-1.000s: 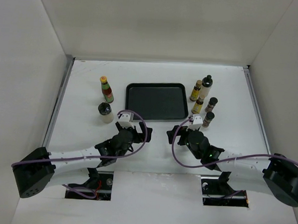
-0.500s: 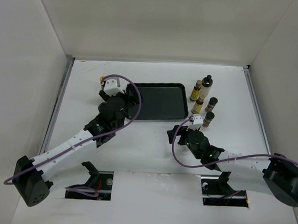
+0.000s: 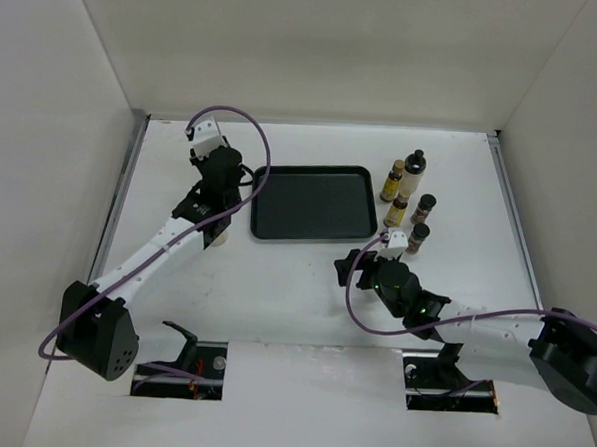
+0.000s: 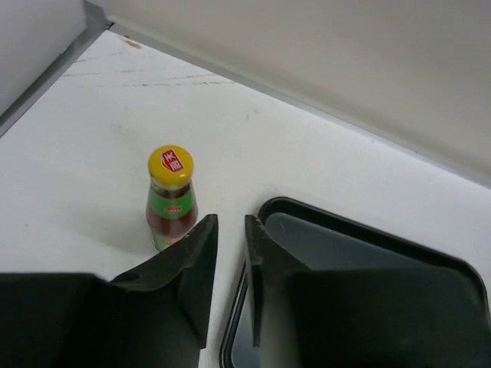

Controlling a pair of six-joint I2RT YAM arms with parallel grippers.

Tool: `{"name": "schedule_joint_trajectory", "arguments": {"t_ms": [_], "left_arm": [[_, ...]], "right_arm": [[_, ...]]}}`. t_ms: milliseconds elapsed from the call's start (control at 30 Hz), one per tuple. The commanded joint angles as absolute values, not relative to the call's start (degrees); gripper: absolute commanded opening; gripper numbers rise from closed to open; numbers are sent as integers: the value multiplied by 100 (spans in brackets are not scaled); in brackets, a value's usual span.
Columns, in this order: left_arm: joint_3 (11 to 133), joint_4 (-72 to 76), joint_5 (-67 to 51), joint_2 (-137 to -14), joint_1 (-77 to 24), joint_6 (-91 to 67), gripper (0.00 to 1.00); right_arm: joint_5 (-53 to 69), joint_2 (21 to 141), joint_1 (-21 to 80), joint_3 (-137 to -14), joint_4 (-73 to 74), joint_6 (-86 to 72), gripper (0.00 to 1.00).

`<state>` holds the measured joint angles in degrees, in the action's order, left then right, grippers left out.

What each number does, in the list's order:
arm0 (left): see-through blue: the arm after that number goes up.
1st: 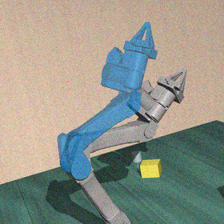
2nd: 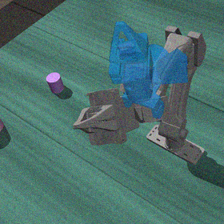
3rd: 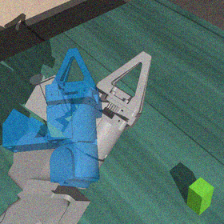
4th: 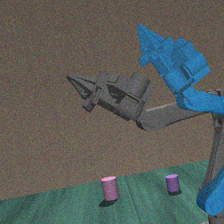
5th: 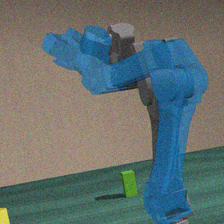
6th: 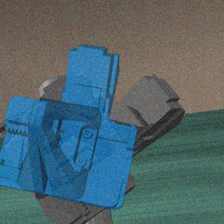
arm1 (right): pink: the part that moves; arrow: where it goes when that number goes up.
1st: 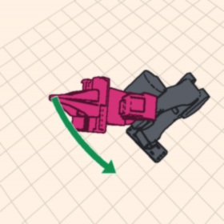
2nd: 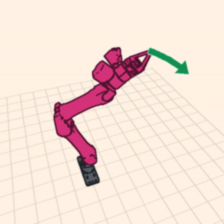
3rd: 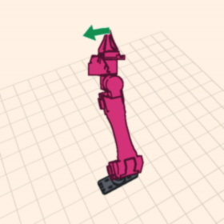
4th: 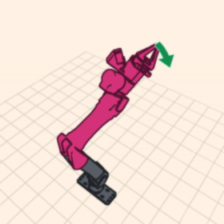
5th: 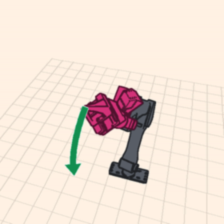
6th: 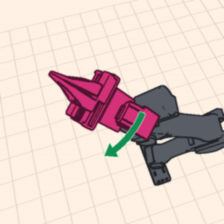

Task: Organize the condiment bottles

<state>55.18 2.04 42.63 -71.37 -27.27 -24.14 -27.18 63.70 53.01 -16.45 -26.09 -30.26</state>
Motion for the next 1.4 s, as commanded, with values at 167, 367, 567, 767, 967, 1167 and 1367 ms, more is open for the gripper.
{"name": "schedule_joint_trajectory", "arguments": {"t_ms": [167, 367, 567, 767, 967, 1167, 1367], "left_arm": [[5906, 308, 3711, -7479, -1992, -2224, 45], [6011, 106, 3357, -7760, -1551, -2320, 60], [6433, 18, 3015, -8305, -1384, -2250, 63], [6679, 18, 2935, -8762, -1226, -2241, 61], [6689, -62, 3155, -8877, -1226, -2241, 53], [6654, -132, 3234, -8860, -1208, -2224, 26], [6741, 96, 3717, -8298, -1357, -1952, 18]], "right_arm": [[-2672, 6267, 5348, -1678, -2989, -3094, 100], [-2672, 6574, 5366, -1819, -2936, -3103, 100], [-2725, 6724, 5427, -1907, -2927, -3032, 100], [-2725, 6627, 5436, -1855, -2944, -3049, 100], [-2725, 6592, 5436, -1837, -2944, -3041, 100], [-2725, 6592, 5436, -1846, -2918, -3032, 100], [-2724, 6706, 5418, -1898, -2918, -3050, 100]]}}
